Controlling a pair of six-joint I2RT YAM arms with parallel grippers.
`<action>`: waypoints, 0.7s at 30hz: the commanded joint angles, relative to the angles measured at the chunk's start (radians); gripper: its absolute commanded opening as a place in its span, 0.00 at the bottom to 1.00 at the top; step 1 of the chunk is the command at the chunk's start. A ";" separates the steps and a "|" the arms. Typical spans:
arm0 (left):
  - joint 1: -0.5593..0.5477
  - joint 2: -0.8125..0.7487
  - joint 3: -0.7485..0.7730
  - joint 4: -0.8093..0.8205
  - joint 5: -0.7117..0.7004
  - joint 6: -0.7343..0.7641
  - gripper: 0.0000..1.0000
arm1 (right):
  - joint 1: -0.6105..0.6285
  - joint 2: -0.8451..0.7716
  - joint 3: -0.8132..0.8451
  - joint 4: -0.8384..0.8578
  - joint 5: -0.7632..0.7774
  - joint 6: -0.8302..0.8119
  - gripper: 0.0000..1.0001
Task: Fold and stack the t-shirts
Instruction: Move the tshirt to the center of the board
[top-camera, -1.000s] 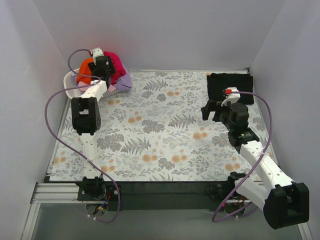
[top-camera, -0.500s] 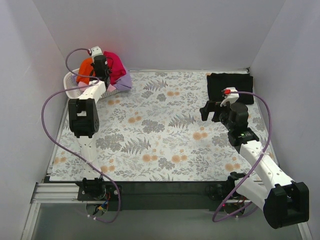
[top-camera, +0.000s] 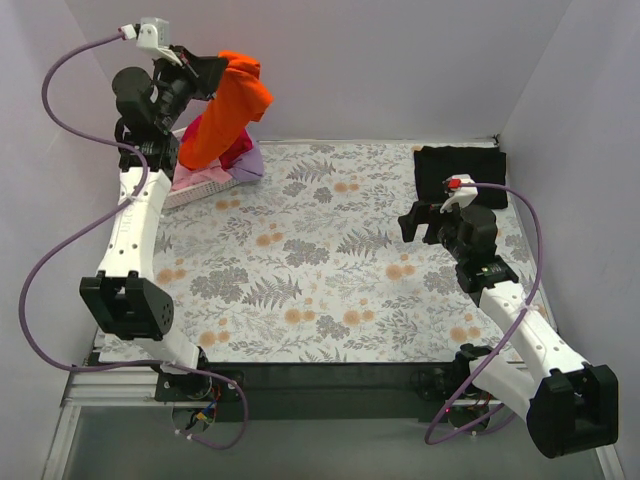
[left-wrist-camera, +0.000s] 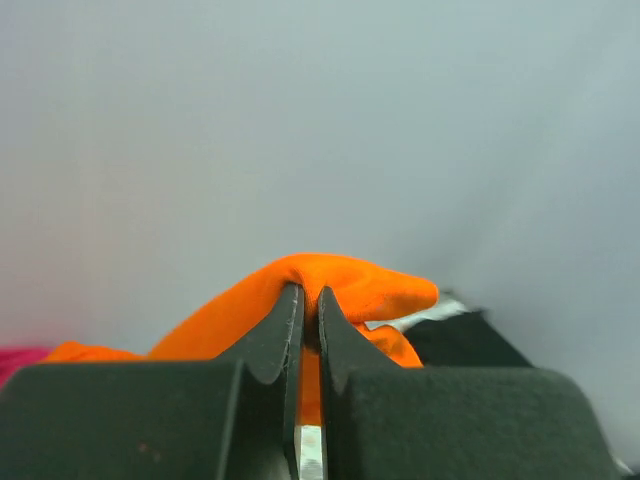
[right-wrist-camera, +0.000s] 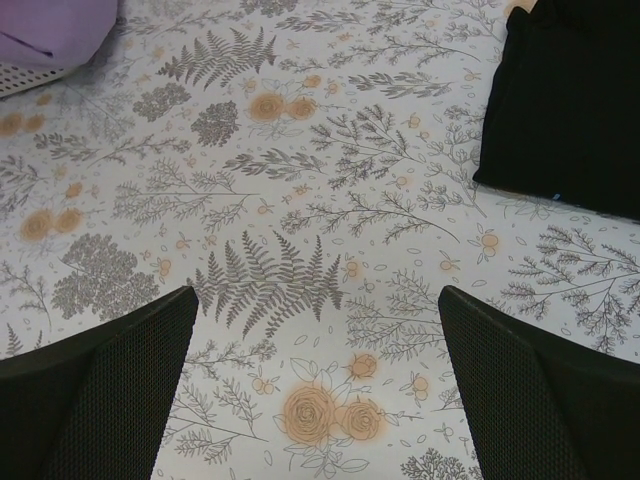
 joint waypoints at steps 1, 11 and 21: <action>-0.011 -0.048 0.021 -0.013 0.386 -0.105 0.00 | 0.003 -0.028 0.005 0.050 -0.010 0.008 0.97; -0.139 -0.118 -0.021 0.001 0.653 -0.250 0.00 | 0.003 -0.103 -0.013 0.041 0.002 0.013 0.98; -0.291 -0.245 -0.531 -0.090 0.114 -0.122 0.67 | 0.005 -0.120 -0.015 0.029 -0.048 0.027 0.99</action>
